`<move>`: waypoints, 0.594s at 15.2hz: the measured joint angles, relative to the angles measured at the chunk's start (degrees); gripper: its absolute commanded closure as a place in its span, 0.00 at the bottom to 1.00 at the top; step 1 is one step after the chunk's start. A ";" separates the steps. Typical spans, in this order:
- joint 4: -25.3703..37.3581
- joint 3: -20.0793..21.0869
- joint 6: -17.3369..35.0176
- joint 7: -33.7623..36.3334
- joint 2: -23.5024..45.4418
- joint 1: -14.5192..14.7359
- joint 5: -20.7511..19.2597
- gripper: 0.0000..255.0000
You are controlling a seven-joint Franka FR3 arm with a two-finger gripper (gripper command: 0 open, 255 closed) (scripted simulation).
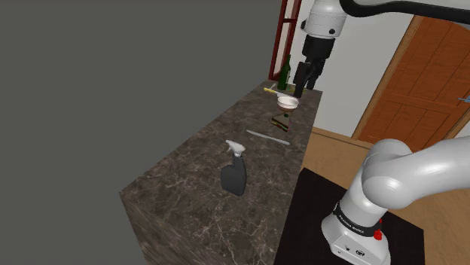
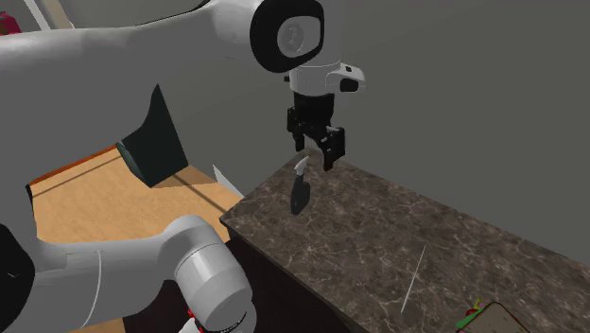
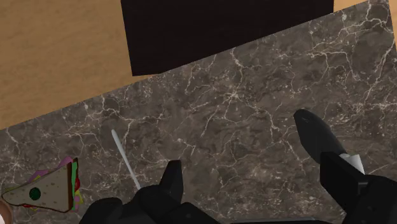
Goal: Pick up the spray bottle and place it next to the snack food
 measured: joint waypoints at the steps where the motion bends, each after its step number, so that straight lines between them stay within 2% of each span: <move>1: 0.00 0.00 0.00 0.00 0.00 0.00 0.00 0.00; 4: -2.65 1.58 3.31 1.79 0.57 0.75 1.70 0.00; 9: -7.77 4.73 11.77 5.06 3.43 2.45 5.14 0.00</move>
